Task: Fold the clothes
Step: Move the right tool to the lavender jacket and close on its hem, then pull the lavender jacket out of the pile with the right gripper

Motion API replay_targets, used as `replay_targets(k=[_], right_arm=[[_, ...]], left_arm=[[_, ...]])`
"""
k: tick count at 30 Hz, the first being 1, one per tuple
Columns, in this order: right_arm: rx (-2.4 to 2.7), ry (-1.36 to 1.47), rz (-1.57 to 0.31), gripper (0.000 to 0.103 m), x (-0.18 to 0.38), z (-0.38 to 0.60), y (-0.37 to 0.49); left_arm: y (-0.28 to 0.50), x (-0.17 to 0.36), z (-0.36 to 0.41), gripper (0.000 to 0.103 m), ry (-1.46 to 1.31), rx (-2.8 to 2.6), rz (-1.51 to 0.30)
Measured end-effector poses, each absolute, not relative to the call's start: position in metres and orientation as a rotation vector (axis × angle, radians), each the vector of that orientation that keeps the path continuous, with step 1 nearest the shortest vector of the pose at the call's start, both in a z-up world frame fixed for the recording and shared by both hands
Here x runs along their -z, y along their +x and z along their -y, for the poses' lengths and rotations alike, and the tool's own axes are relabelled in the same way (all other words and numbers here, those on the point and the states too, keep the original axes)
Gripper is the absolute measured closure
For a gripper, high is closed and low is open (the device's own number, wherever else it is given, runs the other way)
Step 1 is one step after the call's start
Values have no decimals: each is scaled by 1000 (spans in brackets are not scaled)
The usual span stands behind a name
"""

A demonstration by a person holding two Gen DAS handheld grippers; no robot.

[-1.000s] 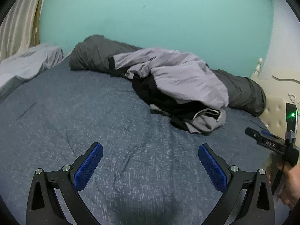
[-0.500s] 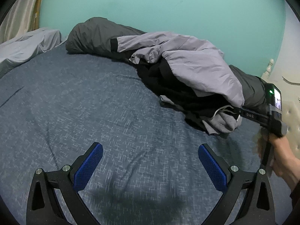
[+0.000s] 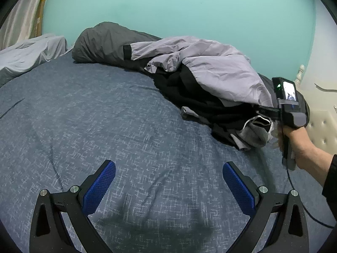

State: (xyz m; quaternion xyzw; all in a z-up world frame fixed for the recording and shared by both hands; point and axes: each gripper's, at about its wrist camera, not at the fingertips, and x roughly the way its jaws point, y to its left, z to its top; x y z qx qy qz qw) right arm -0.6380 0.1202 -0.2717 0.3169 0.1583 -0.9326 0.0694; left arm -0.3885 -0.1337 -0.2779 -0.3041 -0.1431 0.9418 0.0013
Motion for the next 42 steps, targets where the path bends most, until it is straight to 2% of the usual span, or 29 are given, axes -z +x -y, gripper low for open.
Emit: replay_targets(k=[10, 14, 18, 19, 21, 22, 23, 30, 31, 32, 33, 34, 35, 37, 42], right_arm=[[2682, 857, -420, 103, 240, -130, -577], [2620, 849, -489, 103, 234, -121, -549], [2669, 920, -408, 103, 232, -138, -560], [2683, 930, -407, 98, 234, -140, -564], [2713, 943, -425, 70, 239, -141, -574], [2728, 950, -434, 47, 241, -141, -579], [2743, 957, -443, 41, 244, -142, -583], [2852, 950, -648, 41, 271, -127, -622], [2866, 946, -662, 41, 273, -126, -627], [2881, 942, -676, 46, 275, -125, -632], [2888, 934, -704, 56, 276, -123, -636], [2887, 923, -716, 82, 276, -123, -638], [2882, 911, -717, 93, 275, -123, -638], [2871, 866, -721, 100, 271, -123, -633], [2794, 810, -661, 101, 262, -126, -610]], left_arm=[[-365, 262, 129, 0, -975, -2959, 465], [-350, 251, 123, 0, -971, -2959, 454], [-343, 248, 123, 0, -969, -2964, 436], [-344, 248, 124, 0, -971, -2964, 442], [-350, 252, 125, 0, -981, -2959, 454], [-352, 254, 126, 0, -983, -2958, 456], [-355, 256, 126, 0, -982, -2959, 454], [-368, 276, 127, 0, -976, -2946, 453], [-369, 279, 127, 0, -974, -2944, 451], [-370, 282, 127, 0, -974, -2944, 447], [-371, 284, 127, 0, -976, -2945, 440], [-372, 286, 128, 0, -978, -2946, 436], [-372, 288, 129, 0, -979, -2947, 436], [-373, 291, 131, 0, -981, -2948, 442], [-366, 289, 133, 0, -988, -2952, 460]])
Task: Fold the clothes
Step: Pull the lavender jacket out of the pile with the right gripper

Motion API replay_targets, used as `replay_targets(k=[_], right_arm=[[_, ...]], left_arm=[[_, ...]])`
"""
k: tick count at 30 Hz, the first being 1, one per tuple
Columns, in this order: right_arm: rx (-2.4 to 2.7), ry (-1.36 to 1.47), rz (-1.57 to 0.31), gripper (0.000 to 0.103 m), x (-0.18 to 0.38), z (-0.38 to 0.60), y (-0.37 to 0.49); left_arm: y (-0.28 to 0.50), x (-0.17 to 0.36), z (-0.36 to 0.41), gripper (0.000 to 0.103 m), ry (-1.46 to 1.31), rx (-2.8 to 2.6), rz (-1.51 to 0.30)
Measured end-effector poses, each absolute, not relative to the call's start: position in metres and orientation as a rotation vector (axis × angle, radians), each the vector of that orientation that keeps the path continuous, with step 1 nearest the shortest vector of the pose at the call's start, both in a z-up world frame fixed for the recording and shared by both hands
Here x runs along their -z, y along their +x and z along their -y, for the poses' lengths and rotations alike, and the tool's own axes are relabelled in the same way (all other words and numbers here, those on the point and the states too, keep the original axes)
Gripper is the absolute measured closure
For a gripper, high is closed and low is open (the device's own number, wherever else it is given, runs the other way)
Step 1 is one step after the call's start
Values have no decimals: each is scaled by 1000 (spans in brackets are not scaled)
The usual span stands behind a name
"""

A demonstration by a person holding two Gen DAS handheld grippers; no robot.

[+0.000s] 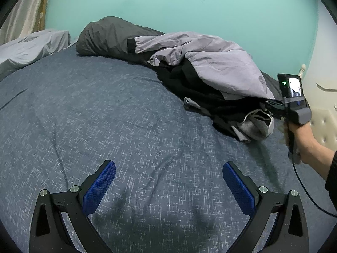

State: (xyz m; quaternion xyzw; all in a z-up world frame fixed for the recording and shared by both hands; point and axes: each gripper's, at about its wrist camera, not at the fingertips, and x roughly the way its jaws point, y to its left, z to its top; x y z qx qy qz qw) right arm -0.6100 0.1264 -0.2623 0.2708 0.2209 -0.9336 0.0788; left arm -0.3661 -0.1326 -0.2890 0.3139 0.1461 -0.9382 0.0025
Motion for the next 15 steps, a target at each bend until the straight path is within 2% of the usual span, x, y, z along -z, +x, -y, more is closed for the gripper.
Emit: replay_targets(k=[8, 15], right_arm=[[2627, 771, -589, 102, 247, -127, -543], [2445, 813, -455, 102, 254, -123, -440]], left_arm=[[-339, 266, 132, 0, 975, 2937, -456], [-285, 261, 139, 0, 988, 2899, -538]])
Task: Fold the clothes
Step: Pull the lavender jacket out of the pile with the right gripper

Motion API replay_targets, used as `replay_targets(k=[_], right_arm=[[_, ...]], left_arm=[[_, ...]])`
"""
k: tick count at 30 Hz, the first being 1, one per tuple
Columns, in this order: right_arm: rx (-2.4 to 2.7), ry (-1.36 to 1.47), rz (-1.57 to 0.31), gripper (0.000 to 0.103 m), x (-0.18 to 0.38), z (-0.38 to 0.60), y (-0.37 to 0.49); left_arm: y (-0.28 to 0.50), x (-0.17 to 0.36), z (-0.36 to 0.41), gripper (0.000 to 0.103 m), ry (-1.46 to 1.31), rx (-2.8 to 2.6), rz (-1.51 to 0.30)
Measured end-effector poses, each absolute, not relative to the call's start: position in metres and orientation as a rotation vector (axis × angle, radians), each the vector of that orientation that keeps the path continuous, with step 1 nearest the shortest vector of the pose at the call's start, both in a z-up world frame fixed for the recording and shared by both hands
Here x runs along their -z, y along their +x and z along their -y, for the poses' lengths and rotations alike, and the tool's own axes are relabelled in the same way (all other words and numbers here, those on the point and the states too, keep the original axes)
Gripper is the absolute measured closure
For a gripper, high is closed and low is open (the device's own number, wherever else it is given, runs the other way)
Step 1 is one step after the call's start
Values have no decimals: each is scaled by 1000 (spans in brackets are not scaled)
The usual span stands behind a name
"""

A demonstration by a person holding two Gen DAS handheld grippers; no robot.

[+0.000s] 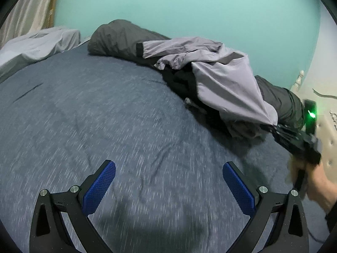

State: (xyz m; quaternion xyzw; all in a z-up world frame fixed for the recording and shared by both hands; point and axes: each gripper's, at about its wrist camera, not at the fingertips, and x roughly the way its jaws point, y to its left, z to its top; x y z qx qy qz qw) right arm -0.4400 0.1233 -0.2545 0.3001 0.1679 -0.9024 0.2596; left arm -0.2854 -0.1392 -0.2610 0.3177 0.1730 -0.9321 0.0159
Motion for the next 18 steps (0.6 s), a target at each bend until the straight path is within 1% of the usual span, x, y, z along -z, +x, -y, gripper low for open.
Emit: replay_targets(k=[4, 9, 14, 18], right_arm=[[2359, 852, -351, 102, 258, -122, -378], [2249, 938, -304, 102, 270, -114, -309], [2220, 1046, -218, 99, 286, -125, -283], [2241, 1044, -100, 95, 272, -153, -284]], left_arm=[[-250, 269, 143, 0, 1018, 2870, -605], [-214, 280, 140, 0, 1052, 2856, -622], [-196, 286, 133, 0, 1043, 2877, -660], [-190, 292, 123, 0, 1026, 2917, -606]])
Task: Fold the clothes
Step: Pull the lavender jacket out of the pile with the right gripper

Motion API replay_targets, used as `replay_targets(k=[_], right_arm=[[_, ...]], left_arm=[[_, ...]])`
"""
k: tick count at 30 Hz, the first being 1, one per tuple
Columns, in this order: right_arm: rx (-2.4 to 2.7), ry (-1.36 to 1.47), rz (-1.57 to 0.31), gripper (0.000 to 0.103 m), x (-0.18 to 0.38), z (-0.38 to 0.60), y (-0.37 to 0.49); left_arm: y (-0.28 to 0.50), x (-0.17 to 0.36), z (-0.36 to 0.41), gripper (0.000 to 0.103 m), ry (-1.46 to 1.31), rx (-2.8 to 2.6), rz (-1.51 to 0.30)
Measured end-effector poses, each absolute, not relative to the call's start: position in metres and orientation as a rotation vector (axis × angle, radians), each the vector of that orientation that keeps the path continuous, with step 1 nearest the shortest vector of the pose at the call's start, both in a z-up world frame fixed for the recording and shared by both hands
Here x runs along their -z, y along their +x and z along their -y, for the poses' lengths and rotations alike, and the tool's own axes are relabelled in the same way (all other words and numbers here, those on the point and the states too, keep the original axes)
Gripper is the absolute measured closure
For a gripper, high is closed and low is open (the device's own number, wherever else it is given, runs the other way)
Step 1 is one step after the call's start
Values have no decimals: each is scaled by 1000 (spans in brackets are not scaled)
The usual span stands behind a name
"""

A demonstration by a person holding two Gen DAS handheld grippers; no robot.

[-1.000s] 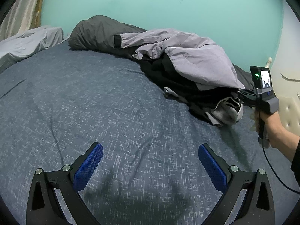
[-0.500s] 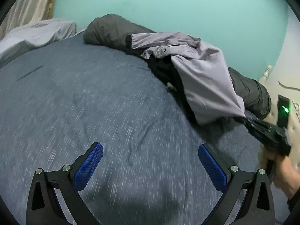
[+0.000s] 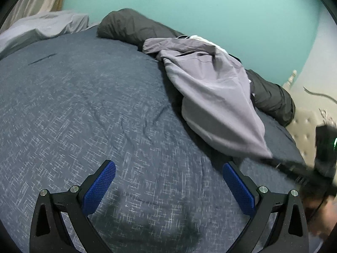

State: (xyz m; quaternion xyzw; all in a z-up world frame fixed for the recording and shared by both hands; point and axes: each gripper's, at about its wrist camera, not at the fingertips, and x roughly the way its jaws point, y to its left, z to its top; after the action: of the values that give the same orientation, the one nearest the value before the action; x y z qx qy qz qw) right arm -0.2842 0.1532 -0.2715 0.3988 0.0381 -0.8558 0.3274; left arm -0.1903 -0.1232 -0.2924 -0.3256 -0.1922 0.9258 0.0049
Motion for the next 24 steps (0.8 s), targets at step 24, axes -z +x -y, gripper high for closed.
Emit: replay_targets(k=[24], right_arm=[[2600, 1267, 481, 64, 348, -295, -456]], left_arm=[[-219, 332, 120, 0, -1113, -2820, 587]])
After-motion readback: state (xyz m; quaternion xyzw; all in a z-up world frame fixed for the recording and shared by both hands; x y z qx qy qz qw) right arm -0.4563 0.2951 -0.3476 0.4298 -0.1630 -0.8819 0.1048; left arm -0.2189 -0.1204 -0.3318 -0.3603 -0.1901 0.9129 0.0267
